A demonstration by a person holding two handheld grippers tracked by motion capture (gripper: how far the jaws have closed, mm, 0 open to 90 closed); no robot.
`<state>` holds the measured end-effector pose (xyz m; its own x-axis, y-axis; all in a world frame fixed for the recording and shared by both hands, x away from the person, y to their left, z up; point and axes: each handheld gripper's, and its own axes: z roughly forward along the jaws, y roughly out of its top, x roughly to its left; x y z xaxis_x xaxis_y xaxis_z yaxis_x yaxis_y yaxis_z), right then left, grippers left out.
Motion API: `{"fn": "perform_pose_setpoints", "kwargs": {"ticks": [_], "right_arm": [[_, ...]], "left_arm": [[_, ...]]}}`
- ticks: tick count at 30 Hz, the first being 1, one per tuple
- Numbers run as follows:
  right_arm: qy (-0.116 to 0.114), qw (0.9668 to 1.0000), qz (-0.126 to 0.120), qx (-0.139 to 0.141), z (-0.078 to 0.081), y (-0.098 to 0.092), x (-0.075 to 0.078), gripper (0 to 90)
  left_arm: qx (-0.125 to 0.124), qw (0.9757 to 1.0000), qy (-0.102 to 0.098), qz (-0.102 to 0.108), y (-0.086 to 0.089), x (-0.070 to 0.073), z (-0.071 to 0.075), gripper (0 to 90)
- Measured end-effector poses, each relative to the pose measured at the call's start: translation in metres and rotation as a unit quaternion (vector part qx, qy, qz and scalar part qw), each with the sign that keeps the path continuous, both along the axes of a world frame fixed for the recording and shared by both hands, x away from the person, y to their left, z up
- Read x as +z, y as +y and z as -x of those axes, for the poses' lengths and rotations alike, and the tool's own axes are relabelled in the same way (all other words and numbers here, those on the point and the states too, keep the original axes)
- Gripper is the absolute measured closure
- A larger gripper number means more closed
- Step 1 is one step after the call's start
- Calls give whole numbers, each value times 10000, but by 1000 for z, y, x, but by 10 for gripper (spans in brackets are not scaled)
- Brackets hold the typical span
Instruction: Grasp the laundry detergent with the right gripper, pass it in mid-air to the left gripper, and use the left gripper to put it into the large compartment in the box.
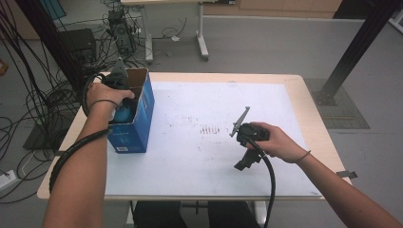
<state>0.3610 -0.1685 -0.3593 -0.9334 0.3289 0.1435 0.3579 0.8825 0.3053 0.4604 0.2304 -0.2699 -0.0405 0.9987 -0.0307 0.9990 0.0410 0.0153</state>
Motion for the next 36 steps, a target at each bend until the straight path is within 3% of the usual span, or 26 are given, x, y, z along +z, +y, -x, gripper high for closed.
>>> {"fn": "perform_pose_setpoints", "kwargs": {"ticks": [11,19,36], "right_arm": [[-8,10000,-4,-4,1,-1,1,36],[-8,10000,-2,18,2,-1,4,36],[-86,9999,-16,81,2,1,11,37]], "left_arm": [[-6,10000,-37,8,-2,18,3,345],[-102,9999,-98,55,-5,42,8,336],[-182,9987,-437,-175,-11,98,23,316]]}}
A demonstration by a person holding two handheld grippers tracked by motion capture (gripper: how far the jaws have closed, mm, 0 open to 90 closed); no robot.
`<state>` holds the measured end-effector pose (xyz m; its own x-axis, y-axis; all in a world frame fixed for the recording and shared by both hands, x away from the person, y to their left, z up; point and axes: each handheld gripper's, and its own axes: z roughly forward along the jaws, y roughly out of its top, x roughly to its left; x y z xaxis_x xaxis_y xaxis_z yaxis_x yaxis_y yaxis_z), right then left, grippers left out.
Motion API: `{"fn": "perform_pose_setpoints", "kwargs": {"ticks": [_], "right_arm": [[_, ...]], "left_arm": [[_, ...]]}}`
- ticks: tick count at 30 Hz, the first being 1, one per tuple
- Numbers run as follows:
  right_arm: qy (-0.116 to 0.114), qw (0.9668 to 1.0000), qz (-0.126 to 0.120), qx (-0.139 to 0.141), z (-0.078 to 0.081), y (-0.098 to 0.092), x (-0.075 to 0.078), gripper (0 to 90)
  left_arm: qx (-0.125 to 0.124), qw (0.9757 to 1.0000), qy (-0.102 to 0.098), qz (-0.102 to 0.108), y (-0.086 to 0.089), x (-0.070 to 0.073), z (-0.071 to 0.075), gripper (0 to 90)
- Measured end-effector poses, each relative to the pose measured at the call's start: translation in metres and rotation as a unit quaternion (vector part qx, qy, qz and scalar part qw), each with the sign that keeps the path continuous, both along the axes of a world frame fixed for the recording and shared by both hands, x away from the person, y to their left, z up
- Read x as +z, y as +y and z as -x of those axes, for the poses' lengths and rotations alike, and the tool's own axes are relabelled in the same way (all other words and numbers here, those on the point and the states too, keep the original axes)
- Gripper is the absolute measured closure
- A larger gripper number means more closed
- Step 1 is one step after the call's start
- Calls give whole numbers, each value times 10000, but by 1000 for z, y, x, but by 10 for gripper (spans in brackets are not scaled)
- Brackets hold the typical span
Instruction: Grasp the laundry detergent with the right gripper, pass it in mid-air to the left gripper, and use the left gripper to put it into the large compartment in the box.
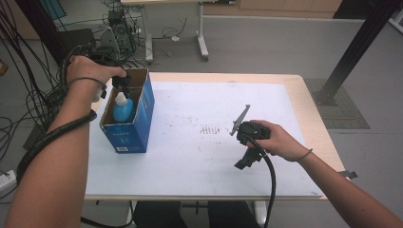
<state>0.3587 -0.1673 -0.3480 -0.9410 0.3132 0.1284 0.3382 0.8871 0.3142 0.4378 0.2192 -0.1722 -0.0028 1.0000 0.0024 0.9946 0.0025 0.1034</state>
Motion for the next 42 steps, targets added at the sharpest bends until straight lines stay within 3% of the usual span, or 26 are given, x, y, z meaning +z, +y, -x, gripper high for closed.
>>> {"fn": "perform_pose_setpoints", "kwargs": {"ticks": [8,22,34,42], "right_arm": [[-9,10000,14,27,0,1,2,37],[-39,9999,121,29,4,1,9,38],[10,9998,157,-120,8,-6,12,37],[-44,9995,246,-185,9,-8,18,37]], "left_arm": [[-220,9997,-126,-47,-14,26,13,245],[-646,9977,-193,19,-46,48,35,80],[-1071,9940,-219,86,-79,45,51,57],[-1550,9876,-184,159,-105,35,60,54]]}}
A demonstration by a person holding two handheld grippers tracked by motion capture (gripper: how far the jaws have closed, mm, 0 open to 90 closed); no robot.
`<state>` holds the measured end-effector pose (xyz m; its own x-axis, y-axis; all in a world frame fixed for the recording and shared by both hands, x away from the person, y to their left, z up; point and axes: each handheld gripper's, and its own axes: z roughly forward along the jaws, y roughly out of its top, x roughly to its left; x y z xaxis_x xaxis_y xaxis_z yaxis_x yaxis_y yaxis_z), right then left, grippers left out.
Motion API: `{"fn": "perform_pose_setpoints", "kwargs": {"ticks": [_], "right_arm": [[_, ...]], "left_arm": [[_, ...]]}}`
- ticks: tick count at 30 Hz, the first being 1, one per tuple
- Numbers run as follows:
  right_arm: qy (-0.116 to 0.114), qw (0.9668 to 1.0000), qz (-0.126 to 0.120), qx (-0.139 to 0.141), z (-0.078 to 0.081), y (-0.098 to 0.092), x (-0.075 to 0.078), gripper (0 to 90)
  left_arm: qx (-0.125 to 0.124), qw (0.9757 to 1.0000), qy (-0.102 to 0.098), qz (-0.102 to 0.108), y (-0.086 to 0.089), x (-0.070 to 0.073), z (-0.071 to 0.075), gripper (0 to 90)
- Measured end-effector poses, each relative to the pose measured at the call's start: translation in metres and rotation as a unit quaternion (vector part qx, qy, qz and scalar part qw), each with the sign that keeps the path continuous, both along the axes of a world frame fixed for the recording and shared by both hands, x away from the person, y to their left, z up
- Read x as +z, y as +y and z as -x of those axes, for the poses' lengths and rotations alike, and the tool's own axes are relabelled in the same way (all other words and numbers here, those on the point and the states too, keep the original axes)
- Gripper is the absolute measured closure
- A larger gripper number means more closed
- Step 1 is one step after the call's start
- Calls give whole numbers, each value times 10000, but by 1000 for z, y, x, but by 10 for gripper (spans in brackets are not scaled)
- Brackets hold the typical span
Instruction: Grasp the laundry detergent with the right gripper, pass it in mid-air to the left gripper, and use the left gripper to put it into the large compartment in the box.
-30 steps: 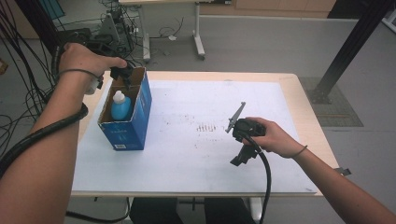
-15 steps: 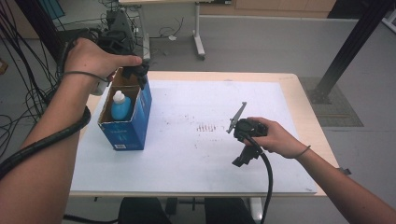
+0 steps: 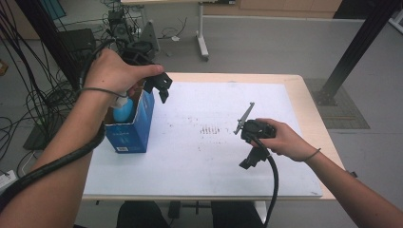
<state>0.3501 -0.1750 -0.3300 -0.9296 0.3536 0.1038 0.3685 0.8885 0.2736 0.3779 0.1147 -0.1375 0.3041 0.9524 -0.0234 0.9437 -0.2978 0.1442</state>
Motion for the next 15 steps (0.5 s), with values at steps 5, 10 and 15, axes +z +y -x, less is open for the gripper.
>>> {"fn": "perform_pose_setpoints", "kwargs": {"ticks": [5,10,15], "right_arm": [[9,10000,10,-50,2,-1,0,37],[27,9999,-14,-122,4,-3,-2,37],[2,9999,20,-140,6,-4,-3,37]], "left_arm": [[-284,9995,106,-19,-18,-14,5,52],[-522,9985,130,-69,-38,-31,9,52],[-643,9979,75,-37,-50,-44,11,53]]}}
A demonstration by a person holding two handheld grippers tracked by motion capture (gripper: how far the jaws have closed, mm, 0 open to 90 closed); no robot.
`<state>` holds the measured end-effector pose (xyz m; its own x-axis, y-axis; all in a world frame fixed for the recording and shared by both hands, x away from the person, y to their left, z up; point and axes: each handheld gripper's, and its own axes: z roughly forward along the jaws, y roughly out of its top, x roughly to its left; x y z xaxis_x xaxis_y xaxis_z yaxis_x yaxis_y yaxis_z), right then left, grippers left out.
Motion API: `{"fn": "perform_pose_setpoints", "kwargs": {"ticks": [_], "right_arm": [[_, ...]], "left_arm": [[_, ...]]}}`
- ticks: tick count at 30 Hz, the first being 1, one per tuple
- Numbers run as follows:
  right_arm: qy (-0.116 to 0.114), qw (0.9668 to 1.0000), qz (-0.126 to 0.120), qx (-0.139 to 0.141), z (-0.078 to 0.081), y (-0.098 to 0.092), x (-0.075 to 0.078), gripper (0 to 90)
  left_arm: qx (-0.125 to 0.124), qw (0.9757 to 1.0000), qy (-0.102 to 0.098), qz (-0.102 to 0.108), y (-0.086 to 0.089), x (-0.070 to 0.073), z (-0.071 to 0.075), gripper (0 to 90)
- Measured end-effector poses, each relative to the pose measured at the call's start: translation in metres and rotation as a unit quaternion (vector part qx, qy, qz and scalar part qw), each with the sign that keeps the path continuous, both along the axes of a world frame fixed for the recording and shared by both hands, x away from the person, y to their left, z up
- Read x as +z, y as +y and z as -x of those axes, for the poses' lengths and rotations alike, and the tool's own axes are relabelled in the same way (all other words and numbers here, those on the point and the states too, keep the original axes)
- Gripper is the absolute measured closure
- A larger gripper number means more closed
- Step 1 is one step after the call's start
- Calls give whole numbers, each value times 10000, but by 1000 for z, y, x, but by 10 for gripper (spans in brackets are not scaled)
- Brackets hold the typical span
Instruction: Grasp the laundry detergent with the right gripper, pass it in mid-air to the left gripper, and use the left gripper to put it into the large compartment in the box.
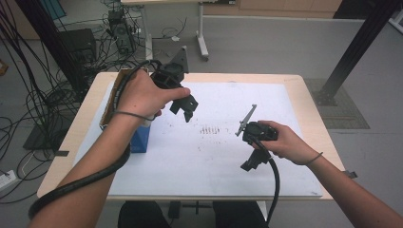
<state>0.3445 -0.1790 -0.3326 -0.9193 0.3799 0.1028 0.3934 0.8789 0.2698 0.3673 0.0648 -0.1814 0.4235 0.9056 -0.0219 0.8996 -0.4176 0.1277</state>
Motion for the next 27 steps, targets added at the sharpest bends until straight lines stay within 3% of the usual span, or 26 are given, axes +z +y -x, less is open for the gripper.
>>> {"fn": "perform_pose_setpoints", "kwargs": {"ticks": [12,27], "right_arm": [[-20,10000,-45,-1,-5,4,4,37],[100,9999,-58,59,-10,9,-4,37]], "left_arm": [[-174,9998,66,75,-13,-31,-4,55],[-287,9989,362,15,-21,-101,-8,59]]}}
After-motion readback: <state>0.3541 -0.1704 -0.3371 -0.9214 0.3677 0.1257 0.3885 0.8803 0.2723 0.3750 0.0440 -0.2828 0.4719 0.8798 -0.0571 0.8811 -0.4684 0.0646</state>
